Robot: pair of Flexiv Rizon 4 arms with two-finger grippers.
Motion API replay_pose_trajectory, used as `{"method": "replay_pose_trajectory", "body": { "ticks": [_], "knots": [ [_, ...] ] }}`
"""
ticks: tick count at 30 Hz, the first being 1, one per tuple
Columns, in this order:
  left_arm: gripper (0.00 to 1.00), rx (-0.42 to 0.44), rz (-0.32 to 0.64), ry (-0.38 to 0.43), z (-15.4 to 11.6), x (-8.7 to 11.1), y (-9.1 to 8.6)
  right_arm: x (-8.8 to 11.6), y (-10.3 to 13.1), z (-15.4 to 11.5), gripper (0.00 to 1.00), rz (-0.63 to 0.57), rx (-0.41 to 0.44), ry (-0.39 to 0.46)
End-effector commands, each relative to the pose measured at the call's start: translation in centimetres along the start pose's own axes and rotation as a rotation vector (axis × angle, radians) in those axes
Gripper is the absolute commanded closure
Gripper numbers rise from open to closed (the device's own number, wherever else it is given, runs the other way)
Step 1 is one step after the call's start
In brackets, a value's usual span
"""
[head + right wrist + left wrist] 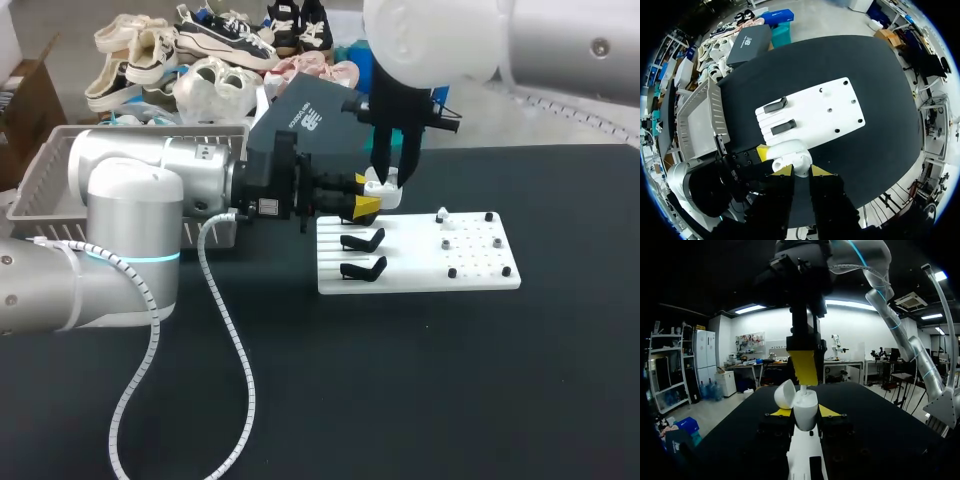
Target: Pick up each earbud case from the left stands, insert the matching earbuds, close the lid, and place the case in the box.
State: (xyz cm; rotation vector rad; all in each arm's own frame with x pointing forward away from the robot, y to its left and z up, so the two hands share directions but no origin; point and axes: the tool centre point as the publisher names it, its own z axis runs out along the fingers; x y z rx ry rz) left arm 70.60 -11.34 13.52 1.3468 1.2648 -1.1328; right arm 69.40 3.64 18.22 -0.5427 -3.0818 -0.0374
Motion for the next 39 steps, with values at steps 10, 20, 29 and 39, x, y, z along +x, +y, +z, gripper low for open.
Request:
{"method": "replay_pose_trajectory", "body": {
  "ticks": [10, 20, 29, 39],
  "knots": [
    [1.00, -0.004, 0.001, -0.001, -0.1, 0.0, -0.1, -0.2, 0.3, -0.1, 0.59, 0.013, 0.012, 0.005],
    [1.00, -0.004, 0.001, -0.001, -0.1, 0.0, -0.1, -0.2, -2.5, -2.2, 0.60, 0.069, -0.075, -0.036],
    [1.00, -0.004, 0.001, -0.001, -0.1, 0.0, -0.1, -2.2, -6.0, -3.4, 0.52, 0.074, -0.167, -0.113],
    [1.00, -0.004, 0.001, -0.001, -0.1, 0.0, -0.1, -5.9, -9.3, -3.1, 0.51, -0.062, -0.220, -0.259]
  ]
}}
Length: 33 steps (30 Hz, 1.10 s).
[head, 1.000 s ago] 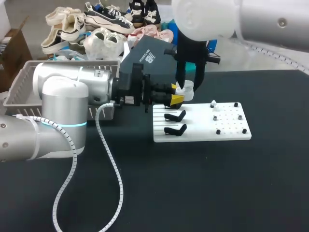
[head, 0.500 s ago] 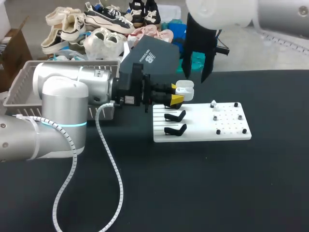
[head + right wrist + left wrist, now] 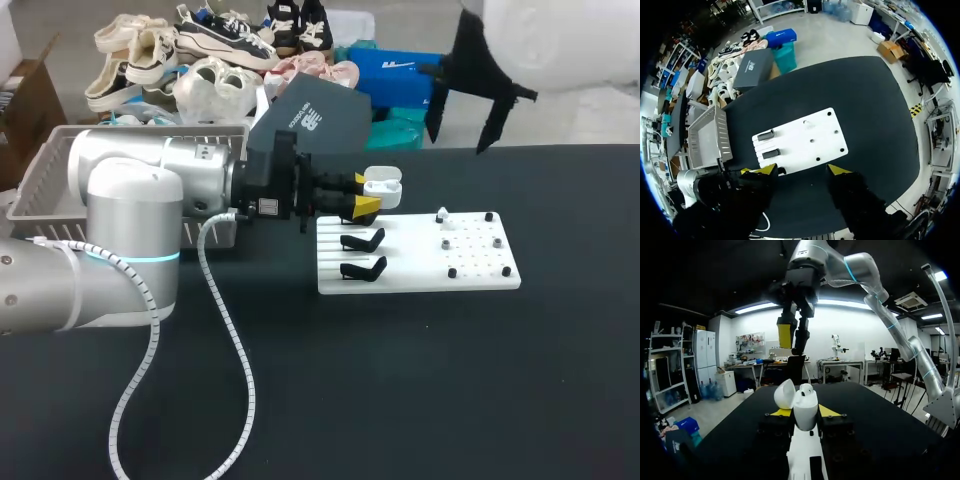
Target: Pick up each earbud case from the left stands, insert the matching earbuds, close the lid, and place the case in the box.
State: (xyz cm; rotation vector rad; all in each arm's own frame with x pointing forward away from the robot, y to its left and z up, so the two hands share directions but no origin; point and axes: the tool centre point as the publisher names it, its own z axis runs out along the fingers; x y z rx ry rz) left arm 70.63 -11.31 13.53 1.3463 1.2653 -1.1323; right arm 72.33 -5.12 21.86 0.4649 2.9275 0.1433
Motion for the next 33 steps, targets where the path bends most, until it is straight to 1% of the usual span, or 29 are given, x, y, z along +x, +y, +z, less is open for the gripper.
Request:
{"method": "replay_pose_trajectory", "body": {
  "ticks": [1, 4, 7, 11, 16, 19, 21, 24, 25, 26, 27, 28, 30, 33],
  "knots": [
    [1.00, -0.003, 0.001, -0.001, 0.0, 0.0, -0.1, -0.4, -2.5, 0.9, 0.51, -0.046, -0.103, -0.092],
    [1.00, -0.003, 0.001, -0.001, 0.0, 0.0, -0.1, -1.1, -3.0, 1.9, 0.51, -0.086, -0.079, -0.082],
    [1.00, -0.003, 0.001, -0.001, 0.0, 0.0, -0.1, -1.7, -3.1, 3.3, 0.50, -0.129, -0.062, -0.049],
    [1.00, -0.003, 0.001, -0.001, 0.0, 0.0, -0.1, -2.4, -2.8, 5.0, 0.48, -0.158, -0.072, -0.012],
    [1.00, -0.003, 0.001, -0.001, 0.0, 0.0, -0.1, -3.1, -2.4, 7.0, 0.44, -0.185, -0.047, 0.017],
    [1.00, -0.003, 0.001, -0.001, 0.0, 0.0, -0.1, -3.8, -1.9, 8.5, 0.38, -0.151, -0.037, 0.045],
    [1.00, -0.003, 0.001, -0.001, 0.0, 0.0, -0.1, -4.1, -1.7, 9.3, 0.37, -0.129, -0.039, 0.069],
    [1.00, -0.003, 0.001, -0.001, 0.0, 0.0, -0.1, -4.3, -1.4, 10.9, 0.40, -0.093, -0.022, 0.097],
    [1.00, -0.003, 0.001, -0.001, 0.0, 0.0, -0.1, -4.3, -1.4, 11.1, 0.40, -0.087, -0.020, 0.097],
    [1.00, -0.003, 0.001, -0.001, 0.0, 0.0, -0.1, -4.5, -1.3, 12.0, 0.44, -0.024, 0.001, 0.098],
    [1.00, -0.003, 0.001, -0.001, 0.0, 0.0, -0.1, -4.6, -1.4, 12.4, 0.50, -0.001, -0.003, 0.120],
    [1.00, -0.003, 0.001, -0.001, 0.0, 0.0, -0.1, -4.6, -1.4, 12.6, 0.51, 0.011, -0.001, 0.121],
    [1.00, -0.003, 0.001, -0.001, 0.0, 0.0, -0.1, -4.8, -1.5, 13.5, 0.51, 0.068, -0.009, 0.148],
    [1.00, -0.003, 0.001, -0.001, 0.0, 0.0, -0.1, -4.8, -1.6, 14.1, 0.51, 0.097, -0.017, 0.163]
  ]
}}
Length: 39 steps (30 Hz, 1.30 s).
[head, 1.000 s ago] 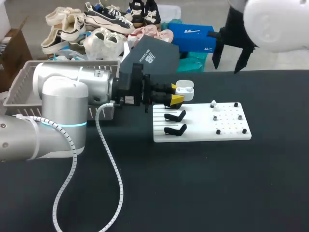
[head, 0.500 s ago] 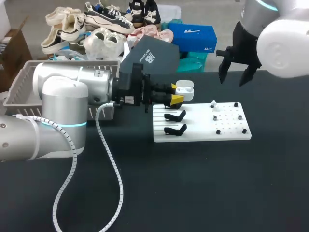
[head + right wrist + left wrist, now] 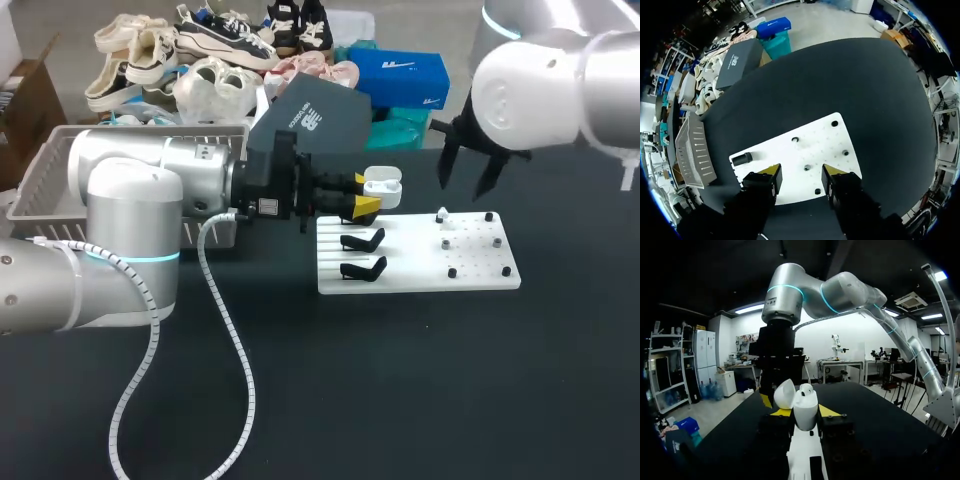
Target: Pick up each earbud case from the left stands, insert the matching earbuds, close the lid, and place the case in the box.
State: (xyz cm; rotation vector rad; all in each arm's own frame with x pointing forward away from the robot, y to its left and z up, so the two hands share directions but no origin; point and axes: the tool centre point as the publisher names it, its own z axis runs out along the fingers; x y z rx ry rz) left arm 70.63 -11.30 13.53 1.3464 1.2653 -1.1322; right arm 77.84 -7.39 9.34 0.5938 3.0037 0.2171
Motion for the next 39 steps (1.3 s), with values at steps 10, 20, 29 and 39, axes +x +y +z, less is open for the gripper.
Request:
{"method": "replay_pose_trajectory", "body": {
  "ticks": [10, 20, 29, 39],
  "knots": [
    [1.00, -0.003, 0.001, -0.001, 0.0, 0.0, -0.1, -0.5, 0.3, 2.2, 0.33, 0.060, -0.042, 0.080],
    [1.00, -0.003, 0.001, -0.001, 0.0, 0.0, -0.1, -0.3, 1.1, 3.7, 0.52, 0.102, -0.076, 0.106],
    [1.00, -0.003, 0.001, -0.001, 0.0, 0.0, -0.1, -0.1, 1.2, 4.7, 0.54, 0.105, -0.080, 0.111],
    [1.00, -0.003, 0.001, -0.001, 0.0, 0.0, -0.1, -0.3, 1.1, 5.5, 0.56, 0.128, -0.088, 0.085]
  ]
}}
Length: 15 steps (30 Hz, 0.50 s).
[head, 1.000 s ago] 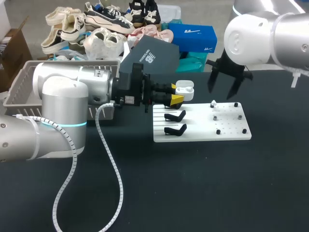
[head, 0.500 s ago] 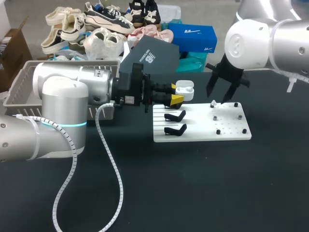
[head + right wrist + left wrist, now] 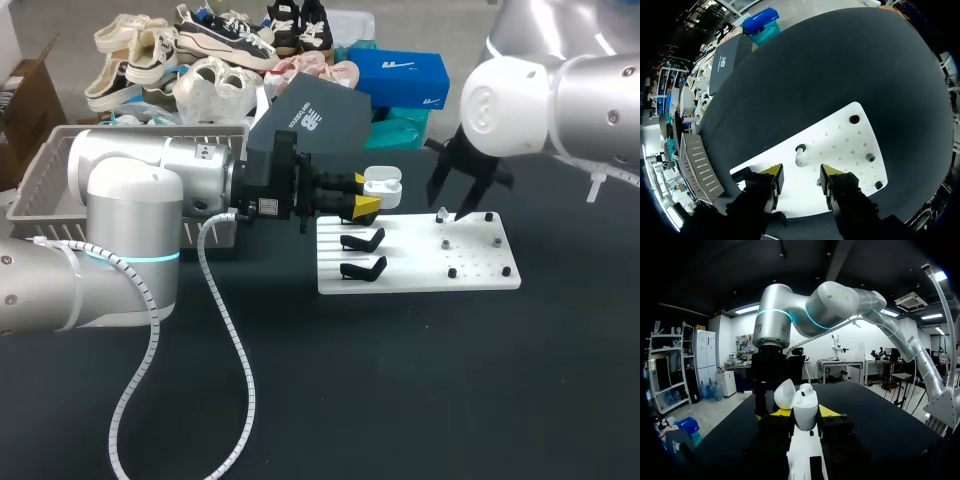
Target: Pick up each earbud case from the left stands, insert the matching earbuds, close the lid, and place the case in the box.
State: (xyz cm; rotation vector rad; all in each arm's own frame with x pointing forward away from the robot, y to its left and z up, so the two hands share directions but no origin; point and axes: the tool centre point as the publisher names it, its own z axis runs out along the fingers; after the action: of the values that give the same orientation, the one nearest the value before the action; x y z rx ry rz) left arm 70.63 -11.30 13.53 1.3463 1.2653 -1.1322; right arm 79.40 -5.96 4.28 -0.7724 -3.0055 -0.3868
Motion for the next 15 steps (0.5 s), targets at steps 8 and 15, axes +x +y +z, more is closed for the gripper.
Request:
{"method": "replay_pose_trajectory", "body": {
  "ticks": [8, 15],
  "knots": [
    [1.00, -0.003, 0.001, -0.001, -0.01, 0.03, -0.09, 0.39, -0.08, 0.72, 0.60, 0.004, -0.002, -0.030],
    [1.00, -0.003, 0.001, -0.001, -0.01, 0.03, -0.09, 0.28, -0.29, 0.94, 0.64, 0.013, -0.015, -0.046]
  ]
}}
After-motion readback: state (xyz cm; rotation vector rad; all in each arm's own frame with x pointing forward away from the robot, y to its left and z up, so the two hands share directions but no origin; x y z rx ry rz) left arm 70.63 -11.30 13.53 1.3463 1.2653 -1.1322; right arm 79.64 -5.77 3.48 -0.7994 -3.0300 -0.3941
